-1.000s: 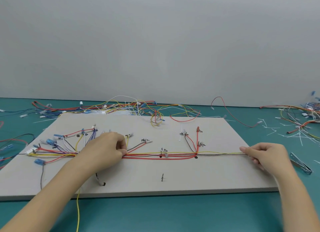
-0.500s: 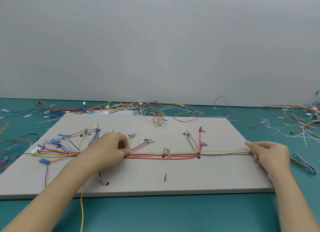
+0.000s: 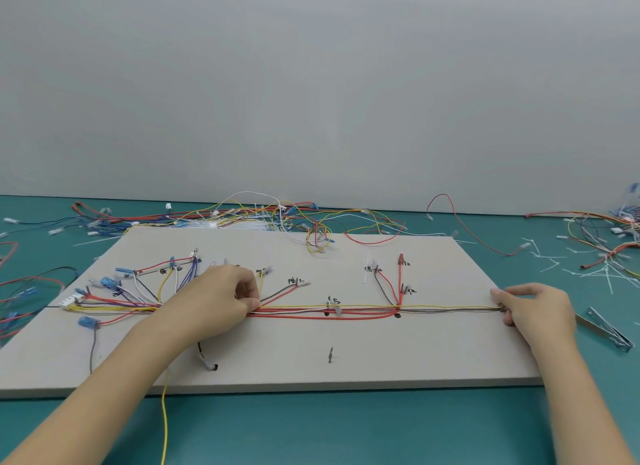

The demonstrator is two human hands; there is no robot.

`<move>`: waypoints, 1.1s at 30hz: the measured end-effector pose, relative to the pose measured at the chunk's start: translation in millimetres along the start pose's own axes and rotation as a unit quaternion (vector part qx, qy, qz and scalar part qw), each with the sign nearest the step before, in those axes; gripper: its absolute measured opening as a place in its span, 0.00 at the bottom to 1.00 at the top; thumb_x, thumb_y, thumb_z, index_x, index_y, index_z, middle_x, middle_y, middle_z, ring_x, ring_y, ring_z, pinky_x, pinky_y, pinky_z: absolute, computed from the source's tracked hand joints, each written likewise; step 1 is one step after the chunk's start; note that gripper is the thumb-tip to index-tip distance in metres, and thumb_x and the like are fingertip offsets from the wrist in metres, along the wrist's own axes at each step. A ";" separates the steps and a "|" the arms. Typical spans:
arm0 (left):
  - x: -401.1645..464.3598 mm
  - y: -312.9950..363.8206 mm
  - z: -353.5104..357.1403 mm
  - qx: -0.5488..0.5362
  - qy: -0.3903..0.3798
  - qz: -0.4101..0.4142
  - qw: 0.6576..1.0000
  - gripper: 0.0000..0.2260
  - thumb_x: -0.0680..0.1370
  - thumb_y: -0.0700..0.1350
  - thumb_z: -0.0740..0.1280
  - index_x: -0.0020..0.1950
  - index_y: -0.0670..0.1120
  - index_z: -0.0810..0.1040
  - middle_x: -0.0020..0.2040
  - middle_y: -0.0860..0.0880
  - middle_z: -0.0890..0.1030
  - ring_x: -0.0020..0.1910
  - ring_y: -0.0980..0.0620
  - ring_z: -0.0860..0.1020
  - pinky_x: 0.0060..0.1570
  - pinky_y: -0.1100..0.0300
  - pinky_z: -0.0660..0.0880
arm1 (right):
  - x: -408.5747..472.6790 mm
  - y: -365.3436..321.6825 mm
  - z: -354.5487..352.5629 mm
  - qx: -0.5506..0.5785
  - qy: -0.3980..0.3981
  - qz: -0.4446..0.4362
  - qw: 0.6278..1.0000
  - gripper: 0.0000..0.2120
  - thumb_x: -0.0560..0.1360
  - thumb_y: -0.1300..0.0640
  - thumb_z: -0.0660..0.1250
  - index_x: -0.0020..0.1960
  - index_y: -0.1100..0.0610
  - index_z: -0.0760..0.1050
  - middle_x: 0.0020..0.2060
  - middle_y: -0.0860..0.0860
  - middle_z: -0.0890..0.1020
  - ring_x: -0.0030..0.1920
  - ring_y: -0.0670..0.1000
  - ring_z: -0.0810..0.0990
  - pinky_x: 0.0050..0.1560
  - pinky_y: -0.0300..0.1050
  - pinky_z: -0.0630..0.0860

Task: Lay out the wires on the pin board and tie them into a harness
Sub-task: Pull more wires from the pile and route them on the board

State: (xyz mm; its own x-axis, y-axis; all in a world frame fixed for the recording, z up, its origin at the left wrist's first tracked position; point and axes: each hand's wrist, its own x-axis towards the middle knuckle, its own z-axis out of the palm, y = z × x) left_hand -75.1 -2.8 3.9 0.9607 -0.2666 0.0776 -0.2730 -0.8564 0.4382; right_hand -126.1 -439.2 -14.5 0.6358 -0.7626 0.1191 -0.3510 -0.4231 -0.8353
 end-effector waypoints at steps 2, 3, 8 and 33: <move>-0.4 0.4 -0.8 0.001 -0.003 0.000 1.000 0.07 0.75 0.46 0.70 0.37 0.55 0.77 0.38 0.56 0.79 0.39 0.59 0.76 0.40 0.60 0.73 | 1.7 0.5 0.7 -0.002 0.008 0.011 1.000 0.09 0.70 0.52 0.75 0.37 0.55 0.80 0.24 0.52 0.80 0.31 0.50 0.76 0.32 0.43 0.67; -0.5 0.7 -1.2 0.001 -0.004 0.000 1.000 0.07 0.75 0.46 0.70 0.37 0.54 0.77 0.38 0.56 0.79 0.39 0.59 0.77 0.40 0.60 0.73 | 1.8 0.2 1.4 -0.004 0.015 0.017 1.000 0.10 0.70 0.52 0.75 0.35 0.56 0.80 0.24 0.52 0.80 0.31 0.49 0.76 0.33 0.43 0.67; -2.5 1.9 -3.6 -0.021 -0.003 0.006 1.000 0.07 0.74 0.45 0.72 0.36 0.54 0.78 0.36 0.56 0.80 0.36 0.62 0.76 0.35 0.68 0.69 | -1.4 0.1 6.1 -0.007 0.052 -0.004 0.999 0.08 0.74 0.53 0.70 0.44 0.59 0.79 0.28 0.54 0.81 0.36 0.52 0.77 0.37 0.46 0.69; -5.7 5.7 -10.4 -0.055 -0.007 0.014 0.998 0.06 0.72 0.43 0.72 0.36 0.52 0.81 0.34 0.54 0.82 0.34 0.62 0.78 0.34 0.72 0.71 | -74.9 -42.5 56.9 -0.151 -0.075 -0.280 0.945 0.07 0.76 0.52 0.68 0.40 0.51 0.80 0.40 0.48 0.76 0.48 0.55 0.71 0.48 0.49 0.66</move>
State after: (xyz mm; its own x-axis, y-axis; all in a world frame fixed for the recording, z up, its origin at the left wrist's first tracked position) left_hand -81.6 -1.6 15.3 0.9517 -0.2964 0.0795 -0.2919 -0.7946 0.5323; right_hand -119.7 -336.3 -18.5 0.8622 -0.3101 0.4006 -0.0975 -0.8776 -0.4694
